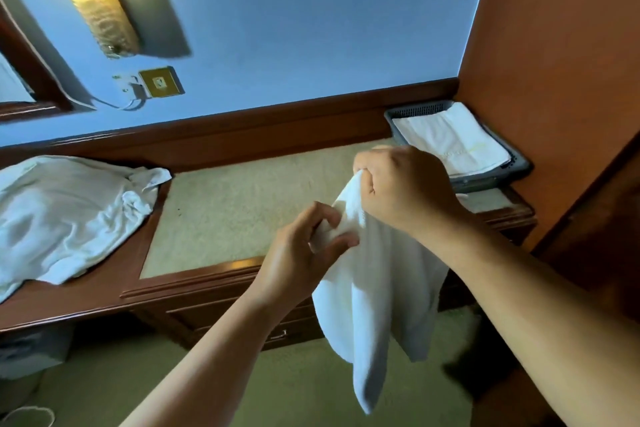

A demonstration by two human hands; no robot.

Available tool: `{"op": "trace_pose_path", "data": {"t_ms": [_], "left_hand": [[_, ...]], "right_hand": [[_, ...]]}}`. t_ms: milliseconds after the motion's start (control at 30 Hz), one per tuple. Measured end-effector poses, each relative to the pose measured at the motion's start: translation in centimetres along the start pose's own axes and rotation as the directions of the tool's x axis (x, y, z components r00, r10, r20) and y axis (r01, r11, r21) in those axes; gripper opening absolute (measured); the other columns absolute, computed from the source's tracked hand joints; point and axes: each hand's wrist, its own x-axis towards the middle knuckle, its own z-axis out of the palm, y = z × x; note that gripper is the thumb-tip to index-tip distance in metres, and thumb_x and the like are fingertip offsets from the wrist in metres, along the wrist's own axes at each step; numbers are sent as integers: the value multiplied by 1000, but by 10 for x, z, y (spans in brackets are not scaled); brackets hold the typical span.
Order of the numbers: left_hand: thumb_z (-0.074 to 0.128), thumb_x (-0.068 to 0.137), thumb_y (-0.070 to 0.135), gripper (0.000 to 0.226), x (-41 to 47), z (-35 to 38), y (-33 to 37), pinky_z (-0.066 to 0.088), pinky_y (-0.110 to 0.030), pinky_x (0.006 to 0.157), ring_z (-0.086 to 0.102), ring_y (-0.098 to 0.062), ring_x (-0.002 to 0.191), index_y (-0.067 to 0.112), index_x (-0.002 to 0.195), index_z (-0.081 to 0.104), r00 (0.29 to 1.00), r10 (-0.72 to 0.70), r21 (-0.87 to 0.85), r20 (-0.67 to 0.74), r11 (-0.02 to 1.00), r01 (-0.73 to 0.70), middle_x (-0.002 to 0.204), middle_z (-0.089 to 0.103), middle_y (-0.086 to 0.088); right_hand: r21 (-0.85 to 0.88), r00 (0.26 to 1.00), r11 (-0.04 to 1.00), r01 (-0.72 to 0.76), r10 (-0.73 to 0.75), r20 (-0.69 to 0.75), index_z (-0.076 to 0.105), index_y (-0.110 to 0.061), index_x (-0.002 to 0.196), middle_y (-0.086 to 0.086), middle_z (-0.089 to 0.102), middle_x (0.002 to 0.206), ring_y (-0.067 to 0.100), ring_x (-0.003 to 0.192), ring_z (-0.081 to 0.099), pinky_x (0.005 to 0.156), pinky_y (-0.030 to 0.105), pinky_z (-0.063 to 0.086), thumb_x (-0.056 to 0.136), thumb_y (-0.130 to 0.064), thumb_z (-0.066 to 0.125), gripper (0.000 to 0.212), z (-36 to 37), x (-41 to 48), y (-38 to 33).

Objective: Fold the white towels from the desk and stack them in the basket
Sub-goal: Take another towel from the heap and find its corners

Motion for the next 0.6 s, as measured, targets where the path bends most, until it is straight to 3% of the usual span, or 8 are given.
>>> {"op": "trace_pose_path", "data": {"t_ms": [100, 167, 300, 400, 500, 600], "left_hand": [[70, 80, 56, 29, -7, 0, -19, 56, -38, 64, 61, -17, 79, 34, 96, 59, 990, -111, -17, 84, 993, 113, 91, 64, 11], [69, 82, 56, 30, -8, 1, -31, 55, -41, 72, 63, -15, 81, 29, 94, 65, 973, -147, 49, 179, 989, 141, 89, 66, 9], [79, 81, 49, 40, -11, 2, -50, 39, -25, 56, 47, -4, 56, 18, 66, 59, 951, -259, 138, 165, 961, 238, 64, 54, 7], [76, 83, 51, 40, -28, -11, -88, 34, -19, 50, 50, -2, 53, 31, 56, 54, 886, -425, 362, 184, 868, 341, 57, 53, 8], [69, 89, 49, 35, -62, -31, -130, 38, -31, 60, 63, -21, 74, 33, 60, 58, 801, -595, 496, 63, 715, 493, 63, 56, 6], [62, 95, 42, 25, -93, -70, -160, 45, -35, 73, 67, -32, 93, 22, 87, 75, 766, -628, 609, -140, 555, 566, 82, 70, -3]], "right_hand": [[-54, 998, 997, 53, -51, 41, 59, -17, 61, -3, 46, 56, 21, 47, 42, 47, 17, 24, 74, -10, 43, 22, -10, 13, 0], [-104, 993, 990, 92, -84, 83, 57, -18, 61, -3, 50, 59, 26, 52, 45, 48, 19, 22, 71, -12, 42, 19, -14, 21, -1], [-178, 993, 977, 116, -108, 54, 57, -17, 64, -2, 49, 59, 29, 55, 47, 50, 21, 19, 70, -13, 41, 18, -30, 39, 2], [-213, 1000, 977, 24, -27, -9, 60, -20, 69, -3, 44, 63, 29, 63, 43, 57, 27, 28, 70, -16, 36, 24, -49, 55, 10], [-256, 997, 964, -71, 59, -58, 70, -13, 79, -1, 42, 65, 28, 67, 38, 62, 31, 33, 73, -19, 35, 36, -68, 65, 22], [-237, 994, 966, -103, 94, -48, 69, -11, 77, 1, 39, 60, 31, 64, 39, 61, 31, 33, 72, -20, 33, 37, -67, 60, 34]]}}
